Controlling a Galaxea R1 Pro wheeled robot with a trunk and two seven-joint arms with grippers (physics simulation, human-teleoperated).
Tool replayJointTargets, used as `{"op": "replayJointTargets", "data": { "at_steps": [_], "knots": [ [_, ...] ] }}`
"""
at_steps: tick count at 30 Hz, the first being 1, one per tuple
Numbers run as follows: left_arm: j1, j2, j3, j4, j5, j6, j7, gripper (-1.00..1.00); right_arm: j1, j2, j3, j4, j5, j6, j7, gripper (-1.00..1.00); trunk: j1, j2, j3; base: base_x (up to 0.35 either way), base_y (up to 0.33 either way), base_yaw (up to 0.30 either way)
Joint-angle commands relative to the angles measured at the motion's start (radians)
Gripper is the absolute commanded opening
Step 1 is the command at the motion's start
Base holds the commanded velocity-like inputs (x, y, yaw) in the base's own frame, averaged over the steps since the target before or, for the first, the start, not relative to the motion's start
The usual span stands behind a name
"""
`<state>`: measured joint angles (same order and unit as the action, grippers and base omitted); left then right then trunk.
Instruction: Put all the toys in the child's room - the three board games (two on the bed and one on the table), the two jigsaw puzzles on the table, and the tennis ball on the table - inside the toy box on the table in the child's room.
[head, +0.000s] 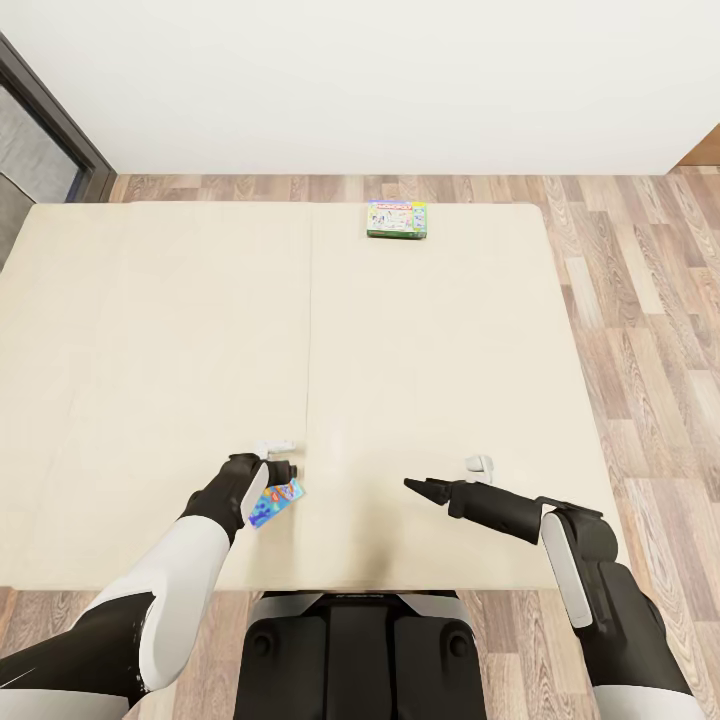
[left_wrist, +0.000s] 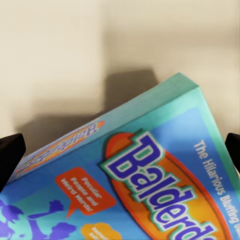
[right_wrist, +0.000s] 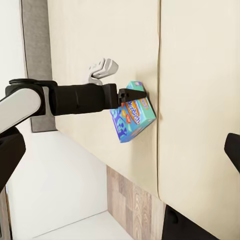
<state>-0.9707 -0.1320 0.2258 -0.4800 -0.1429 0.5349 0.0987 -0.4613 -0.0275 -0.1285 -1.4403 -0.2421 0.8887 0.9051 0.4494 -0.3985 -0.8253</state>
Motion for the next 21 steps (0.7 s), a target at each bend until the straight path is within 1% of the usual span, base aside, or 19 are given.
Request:
{"op": "replayJointTargets", "data": {
  "at_steps": [1,6,11,16,21],
  "knots": [
    [0.0,-0.001,0.007,-0.002,-0.009,0.005,-0.004,1.0,0.0,0.0,-0.001,0.0,0.0,0.004,0.003,1.0,0.001,-0.002,-0.001,0.0,0.0,0.0],
    [0.0,0.002,0.008,-0.018,-0.005,0.004,-0.007,1.0,0.0,0.0,0.0,0.0,0.0,0.004,0.003,1.0,0.001,-0.002,-0.001,0.0,0.0,0.0],
    [0.001,0.011,0.011,-0.086,-0.001,0.015,-0.011,1.0,0.0,0.0,-0.001,0.001,0.0,0.004,0.003,1.0,0.001,-0.002,-0.001,0.0,0.0,0.0],
    [0.001,0.016,0.013,-0.169,0.002,0.072,-0.014,1.0,0.0,0.0,-0.001,0.001,0.0,0.004,0.004,1.0,0.001,-0.002,-0.001,0.0,0.0,0.0],
    [0.002,0.017,0.015,-0.234,0.003,0.112,-0.024,1.0,0.0,0.0,-0.002,0.001,0.0,0.004,0.005,1.0,0.001,-0.002,-0.001,0.0,0.0,0.0]
  ]
}}
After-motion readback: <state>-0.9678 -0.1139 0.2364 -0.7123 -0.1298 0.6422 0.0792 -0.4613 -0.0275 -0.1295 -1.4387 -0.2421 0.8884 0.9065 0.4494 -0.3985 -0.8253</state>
